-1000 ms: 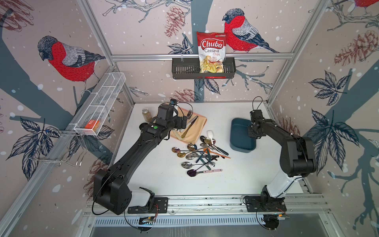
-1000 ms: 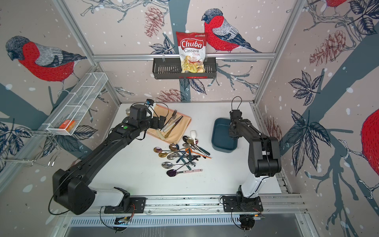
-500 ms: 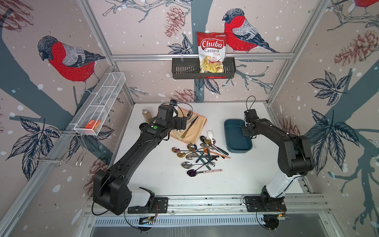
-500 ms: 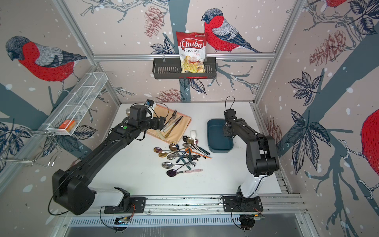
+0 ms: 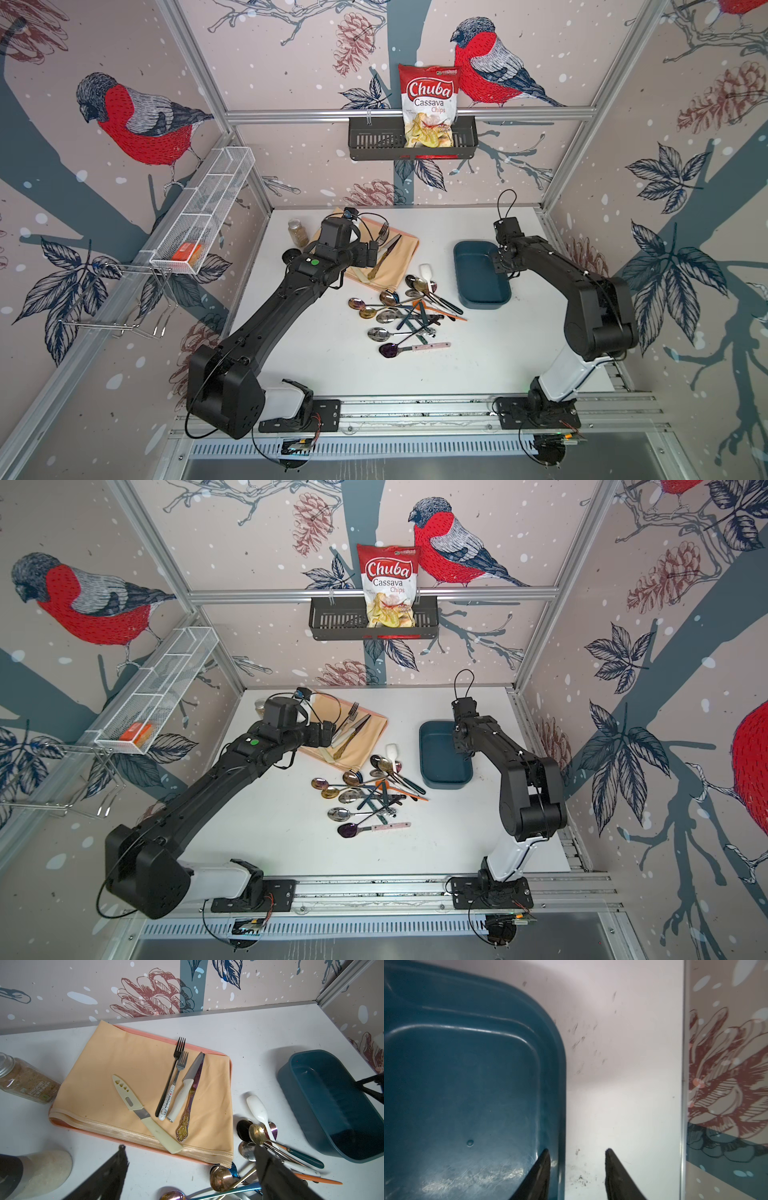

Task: Put the spoon into the storage box
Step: Adjust the storage box at the center of the board.

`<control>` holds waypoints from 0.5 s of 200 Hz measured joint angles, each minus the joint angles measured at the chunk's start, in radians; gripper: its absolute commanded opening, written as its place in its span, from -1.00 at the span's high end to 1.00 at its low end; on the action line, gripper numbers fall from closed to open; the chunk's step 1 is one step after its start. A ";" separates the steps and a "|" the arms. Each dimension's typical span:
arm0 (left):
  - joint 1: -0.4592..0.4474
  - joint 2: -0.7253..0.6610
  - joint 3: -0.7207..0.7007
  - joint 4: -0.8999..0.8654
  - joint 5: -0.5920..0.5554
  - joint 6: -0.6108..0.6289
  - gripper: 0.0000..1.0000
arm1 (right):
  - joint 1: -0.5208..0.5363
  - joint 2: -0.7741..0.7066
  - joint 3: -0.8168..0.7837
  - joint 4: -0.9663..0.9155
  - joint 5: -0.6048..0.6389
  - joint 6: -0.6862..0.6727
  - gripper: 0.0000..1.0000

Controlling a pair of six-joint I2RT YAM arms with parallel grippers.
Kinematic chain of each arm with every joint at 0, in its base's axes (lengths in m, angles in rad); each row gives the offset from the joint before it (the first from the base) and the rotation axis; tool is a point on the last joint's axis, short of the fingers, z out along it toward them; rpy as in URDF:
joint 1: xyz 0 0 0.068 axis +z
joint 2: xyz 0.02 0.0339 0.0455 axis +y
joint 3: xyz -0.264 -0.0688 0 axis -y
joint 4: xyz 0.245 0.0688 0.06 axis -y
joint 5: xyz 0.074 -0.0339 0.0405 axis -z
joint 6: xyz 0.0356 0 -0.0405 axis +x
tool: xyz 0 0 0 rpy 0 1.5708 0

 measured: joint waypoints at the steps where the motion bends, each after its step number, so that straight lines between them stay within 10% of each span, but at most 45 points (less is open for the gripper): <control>1: 0.000 0.000 -0.001 0.000 0.000 -0.001 -0.93 | 0.000 -0.002 0.002 -0.001 0.001 0.000 0.05; 100: 0.153 -0.087 -0.254 0.048 0.154 -0.248 -0.93 | 0.412 -0.088 0.114 -0.114 -0.180 -0.012 0.38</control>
